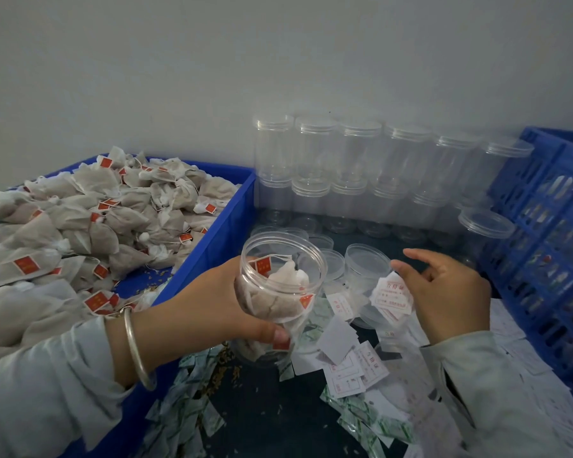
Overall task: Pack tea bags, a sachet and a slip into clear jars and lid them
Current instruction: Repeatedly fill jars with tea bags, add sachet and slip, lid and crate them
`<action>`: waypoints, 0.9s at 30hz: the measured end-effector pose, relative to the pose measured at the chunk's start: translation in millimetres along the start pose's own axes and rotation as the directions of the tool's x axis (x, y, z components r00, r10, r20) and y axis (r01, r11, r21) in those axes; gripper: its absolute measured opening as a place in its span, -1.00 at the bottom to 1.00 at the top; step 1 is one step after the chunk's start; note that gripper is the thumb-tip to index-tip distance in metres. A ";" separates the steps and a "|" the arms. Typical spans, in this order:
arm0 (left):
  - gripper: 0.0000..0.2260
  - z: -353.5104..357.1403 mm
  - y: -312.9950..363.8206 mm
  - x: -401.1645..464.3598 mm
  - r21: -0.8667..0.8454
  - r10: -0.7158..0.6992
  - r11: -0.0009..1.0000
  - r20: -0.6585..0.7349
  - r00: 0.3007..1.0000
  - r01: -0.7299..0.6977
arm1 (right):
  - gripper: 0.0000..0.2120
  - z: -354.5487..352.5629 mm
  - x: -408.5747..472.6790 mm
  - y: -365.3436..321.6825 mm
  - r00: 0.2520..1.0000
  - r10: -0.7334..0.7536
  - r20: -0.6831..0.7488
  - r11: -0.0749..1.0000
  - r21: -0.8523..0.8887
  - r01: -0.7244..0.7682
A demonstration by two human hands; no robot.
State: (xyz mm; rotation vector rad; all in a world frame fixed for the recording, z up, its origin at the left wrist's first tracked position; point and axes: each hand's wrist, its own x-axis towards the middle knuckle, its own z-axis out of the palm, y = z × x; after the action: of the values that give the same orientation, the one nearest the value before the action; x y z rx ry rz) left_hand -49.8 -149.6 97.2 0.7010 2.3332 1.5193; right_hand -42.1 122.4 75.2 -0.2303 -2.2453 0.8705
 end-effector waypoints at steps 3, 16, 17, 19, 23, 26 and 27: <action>-0.36 -0.6 -1.1 -0.1 -0.002 -0.011 1.000 0.015 1.000 0.011 | -0.63 0.4 -1.8 3.0 0.997 0.062 0.051 0.998 0.011 -0.062; -0.32 -0.9 -3.2 0.3 0.029 -0.048 0.998 0.010 0.999 0.048 | -0.63 -8.2 -4.0 12.6 0.963 0.149 0.225 0.979 0.107 -0.176; -0.33 -0.9 -3.2 0.7 0.039 -0.052 0.998 0.010 0.999 0.051 | -0.63 -10.3 -2.9 4.6 0.981 0.104 0.166 0.978 0.164 -0.131; -0.33 -0.5 -2.9 1.2 0.051 -0.061 0.997 0.022 0.998 0.060 | -0.63 -14.5 -0.3 -19.1 0.999 0.000 0.047 0.950 0.313 -0.014; -0.35 0.2 -2.3 0.9 0.035 -0.082 0.996 0.061 0.995 0.080 | -0.66 -8.6 -3.1 -78.1 0.962 -0.267 -0.049 0.855 0.449 0.260; -0.34 -0.3 -2.2 -0.5 0.014 -0.094 0.996 0.079 0.992 0.093 | -0.69 8.5 -5.8 -101.7 0.913 -0.408 0.013 0.847 0.379 0.373; -0.34 -0.5 -2.4 -0.8 0.013 -0.100 0.995 0.078 0.992 0.100 | -0.69 12.7 -5.3 -102.1 0.909 -0.416 0.033 0.849 0.373 0.375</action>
State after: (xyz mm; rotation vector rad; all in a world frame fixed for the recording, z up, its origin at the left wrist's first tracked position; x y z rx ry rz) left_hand -49.9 -151.2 95.1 0.6246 2.2826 1.4130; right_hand -38.2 36.3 131.7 0.4518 -2.0726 1.0575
